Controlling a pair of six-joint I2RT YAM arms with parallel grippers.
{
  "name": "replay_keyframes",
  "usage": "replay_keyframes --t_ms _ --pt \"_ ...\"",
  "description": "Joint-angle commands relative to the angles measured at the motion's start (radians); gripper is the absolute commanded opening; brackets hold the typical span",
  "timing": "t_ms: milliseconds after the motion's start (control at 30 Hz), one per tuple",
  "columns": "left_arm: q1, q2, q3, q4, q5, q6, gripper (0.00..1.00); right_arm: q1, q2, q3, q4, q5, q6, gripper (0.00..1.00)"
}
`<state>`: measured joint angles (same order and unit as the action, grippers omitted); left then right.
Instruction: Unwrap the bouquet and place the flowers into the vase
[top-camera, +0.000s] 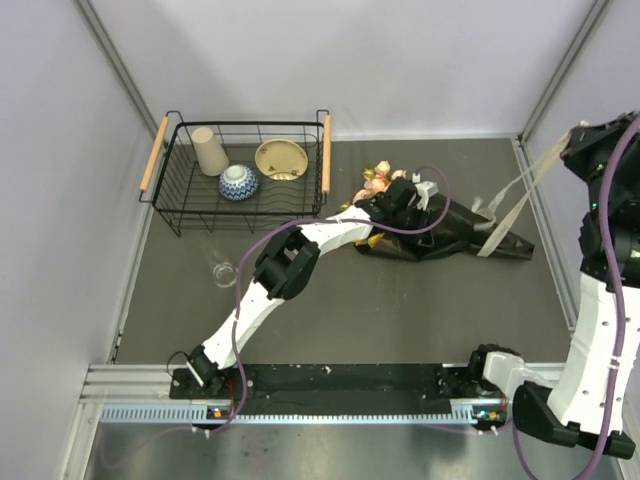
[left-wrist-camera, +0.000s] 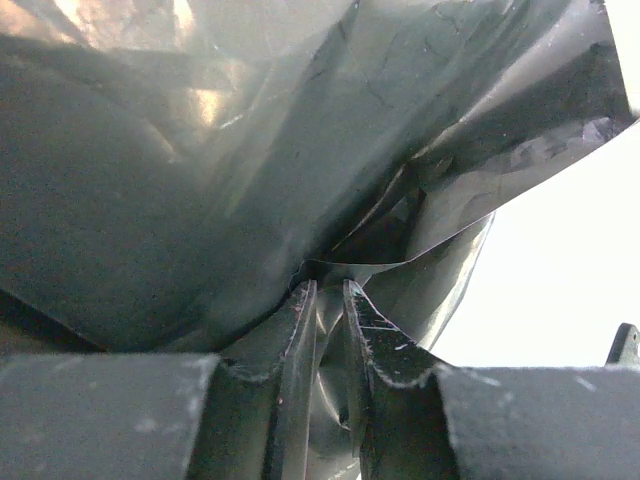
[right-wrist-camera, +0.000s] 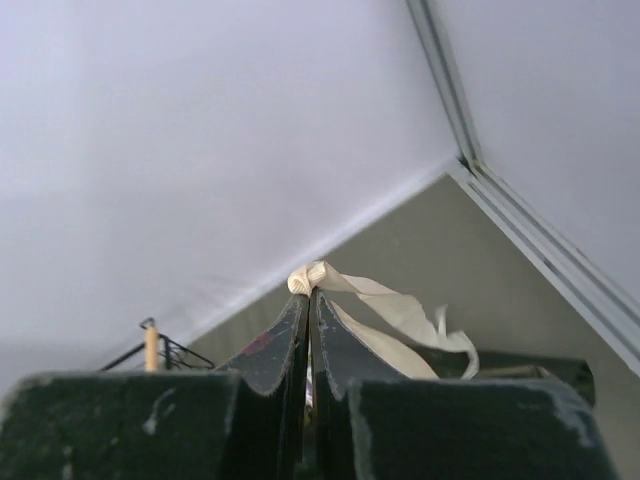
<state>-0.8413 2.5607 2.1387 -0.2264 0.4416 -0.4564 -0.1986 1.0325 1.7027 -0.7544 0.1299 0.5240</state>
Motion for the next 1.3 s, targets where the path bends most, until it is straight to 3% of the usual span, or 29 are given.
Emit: replay_keyframes --t_ms 0,200,333,633,767,1000,1133,1267 --pt "-0.002 -0.094 0.007 -0.002 0.017 0.033 0.24 -0.004 0.041 0.193 -0.043 -0.085 -0.039 0.00" --pt "-0.004 -0.122 0.006 -0.011 0.029 0.045 0.25 -0.002 0.132 0.528 -0.082 -0.107 -0.059 0.00" --pt "-0.004 -0.141 0.007 -0.019 0.034 0.055 0.26 -0.004 0.133 0.653 -0.085 -0.102 -0.050 0.00" --pt "-0.013 -0.180 0.004 -0.033 0.048 0.067 0.29 -0.002 0.061 0.730 -0.072 -0.052 -0.074 0.00" --pt "-0.022 -0.207 0.004 -0.044 0.058 0.070 0.37 -0.004 0.026 0.686 -0.072 -0.056 -0.087 0.00" --pt "-0.025 -0.368 -0.054 -0.074 0.095 0.087 0.67 -0.002 -0.041 0.511 -0.097 -0.081 -0.137 0.00" --pt "-0.025 -0.467 -0.086 -0.099 0.112 0.088 0.71 -0.002 -0.022 0.636 -0.106 -0.036 -0.150 0.00" --pt "-0.028 -0.592 -0.144 -0.108 0.135 0.073 0.72 -0.002 0.021 0.739 -0.089 -0.183 -0.098 0.00"
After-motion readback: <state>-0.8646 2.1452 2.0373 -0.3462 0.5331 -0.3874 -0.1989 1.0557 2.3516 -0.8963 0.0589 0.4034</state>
